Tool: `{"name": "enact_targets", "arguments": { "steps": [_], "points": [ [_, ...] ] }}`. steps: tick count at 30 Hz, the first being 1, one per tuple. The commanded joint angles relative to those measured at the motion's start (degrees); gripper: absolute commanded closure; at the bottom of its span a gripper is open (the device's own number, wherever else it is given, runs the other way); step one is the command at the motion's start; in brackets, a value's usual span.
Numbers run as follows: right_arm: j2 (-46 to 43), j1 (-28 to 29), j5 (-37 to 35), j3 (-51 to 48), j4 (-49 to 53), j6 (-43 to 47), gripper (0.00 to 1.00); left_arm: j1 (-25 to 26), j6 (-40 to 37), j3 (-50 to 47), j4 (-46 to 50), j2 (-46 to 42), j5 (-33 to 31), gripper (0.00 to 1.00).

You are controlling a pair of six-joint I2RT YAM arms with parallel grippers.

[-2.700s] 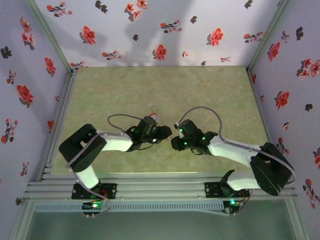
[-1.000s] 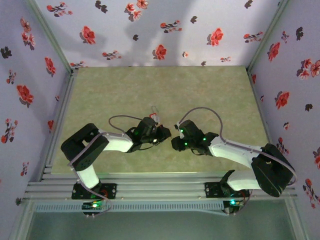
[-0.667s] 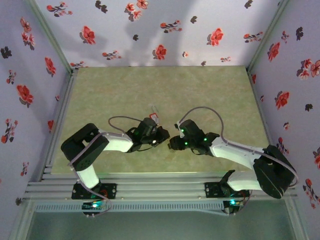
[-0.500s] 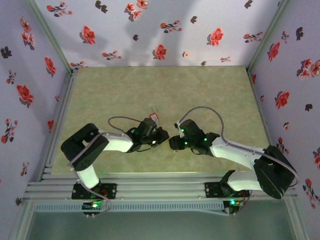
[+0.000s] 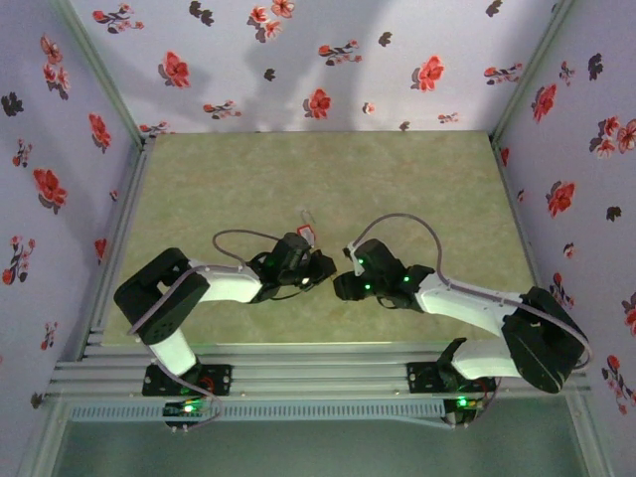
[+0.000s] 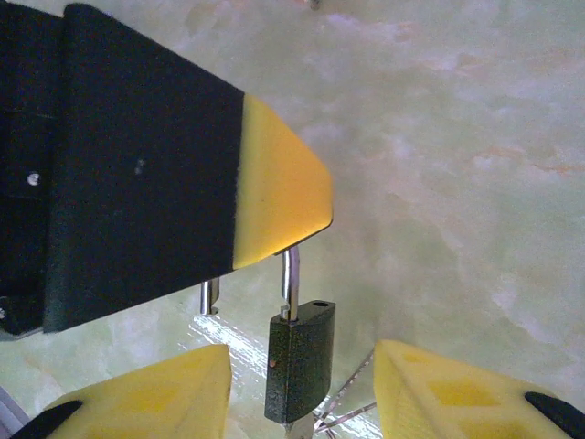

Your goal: Lock with the key

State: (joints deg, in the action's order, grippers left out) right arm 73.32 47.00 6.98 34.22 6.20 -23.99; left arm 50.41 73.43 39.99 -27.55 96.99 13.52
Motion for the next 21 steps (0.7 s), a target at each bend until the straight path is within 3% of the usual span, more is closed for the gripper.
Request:
{"name": "enact_targets", "arguments": {
  "steps": [1, 21],
  "points": [
    [0.82, 0.71, 0.57, -0.60, -1.23, 0.04, 0.57, 0.24, 0.13, -0.14, 0.50, -1.54, -0.73, 1.00],
    [1.67, 0.99, -0.92, -0.43, -0.75, -0.04, 0.69, 0.39, 0.39, -1.09, -0.05, -3.58, -0.46, 1.00]
  ]
}}
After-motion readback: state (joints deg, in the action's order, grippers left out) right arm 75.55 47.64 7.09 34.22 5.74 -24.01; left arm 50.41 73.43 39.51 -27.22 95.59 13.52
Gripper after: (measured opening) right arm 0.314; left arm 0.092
